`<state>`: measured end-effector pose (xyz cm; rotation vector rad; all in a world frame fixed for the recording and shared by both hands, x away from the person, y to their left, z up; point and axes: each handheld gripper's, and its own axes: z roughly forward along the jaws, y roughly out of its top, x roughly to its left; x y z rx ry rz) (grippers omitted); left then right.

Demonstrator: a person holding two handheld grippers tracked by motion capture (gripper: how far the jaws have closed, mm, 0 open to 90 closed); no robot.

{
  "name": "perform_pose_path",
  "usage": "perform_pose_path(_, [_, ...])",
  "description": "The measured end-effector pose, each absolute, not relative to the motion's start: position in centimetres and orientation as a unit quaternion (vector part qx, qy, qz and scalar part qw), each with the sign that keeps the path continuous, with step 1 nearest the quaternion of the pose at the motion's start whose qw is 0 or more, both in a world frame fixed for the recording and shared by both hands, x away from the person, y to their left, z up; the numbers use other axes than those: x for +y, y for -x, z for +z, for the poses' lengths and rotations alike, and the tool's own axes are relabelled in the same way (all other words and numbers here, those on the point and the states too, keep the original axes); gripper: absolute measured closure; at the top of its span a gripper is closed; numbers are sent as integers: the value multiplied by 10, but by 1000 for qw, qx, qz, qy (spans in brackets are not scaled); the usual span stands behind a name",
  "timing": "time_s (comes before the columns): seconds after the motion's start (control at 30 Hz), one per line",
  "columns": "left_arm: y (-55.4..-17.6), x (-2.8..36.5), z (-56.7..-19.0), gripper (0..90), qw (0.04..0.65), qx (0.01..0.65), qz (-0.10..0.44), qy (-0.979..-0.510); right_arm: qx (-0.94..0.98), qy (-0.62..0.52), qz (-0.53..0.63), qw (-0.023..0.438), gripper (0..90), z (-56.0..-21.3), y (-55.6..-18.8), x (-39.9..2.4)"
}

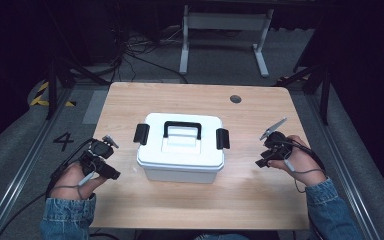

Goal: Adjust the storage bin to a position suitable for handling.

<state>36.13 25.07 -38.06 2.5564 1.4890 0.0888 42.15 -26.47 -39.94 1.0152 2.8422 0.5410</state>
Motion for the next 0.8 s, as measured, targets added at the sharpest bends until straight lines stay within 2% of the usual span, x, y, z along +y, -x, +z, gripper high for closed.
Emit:
perform_pose_path(0.3, [-354,247,-381,412,86,492,21,-866,932,-307,188,38,556,-390,-425,-259])
perform_pose_path(0.8, [-363,251,-371,409,103,490,29,-865,935,-295,192,44,550,-348,-436,-237])
